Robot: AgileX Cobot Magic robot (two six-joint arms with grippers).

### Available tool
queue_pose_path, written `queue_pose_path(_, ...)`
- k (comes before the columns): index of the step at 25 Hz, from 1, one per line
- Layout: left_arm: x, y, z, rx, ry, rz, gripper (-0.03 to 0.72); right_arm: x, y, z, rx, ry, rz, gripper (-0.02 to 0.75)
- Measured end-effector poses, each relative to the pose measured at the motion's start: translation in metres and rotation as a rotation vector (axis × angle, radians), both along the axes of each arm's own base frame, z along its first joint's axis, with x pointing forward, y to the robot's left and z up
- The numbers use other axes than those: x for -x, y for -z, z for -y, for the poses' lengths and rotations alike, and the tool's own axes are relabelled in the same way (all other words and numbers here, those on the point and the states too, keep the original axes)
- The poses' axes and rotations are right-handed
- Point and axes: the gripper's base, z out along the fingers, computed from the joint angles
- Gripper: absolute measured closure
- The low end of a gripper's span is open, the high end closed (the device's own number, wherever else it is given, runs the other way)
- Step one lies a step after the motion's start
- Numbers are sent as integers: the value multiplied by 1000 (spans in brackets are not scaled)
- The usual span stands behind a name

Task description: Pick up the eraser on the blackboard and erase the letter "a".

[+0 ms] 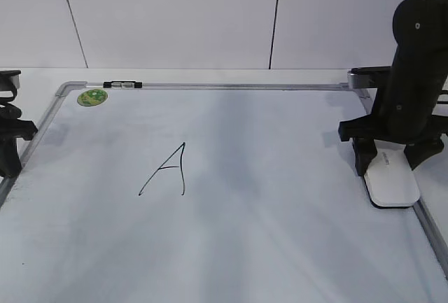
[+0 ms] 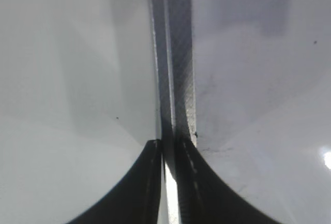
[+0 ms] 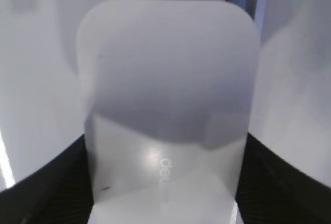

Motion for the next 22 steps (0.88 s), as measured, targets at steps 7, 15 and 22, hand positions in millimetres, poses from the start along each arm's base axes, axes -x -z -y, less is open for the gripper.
queue_pose_path(7,0,0,0,0,0,0,611,-1,0,0,-3,-1,13,156)
queue_pose_path(15,0,0,0,0,0,0,611,-1,0,0,-4,-3,16,132)
queue_pose_path(22,0,0,0,0,0,0,611,-2,0,0,-2,-4,17,125)
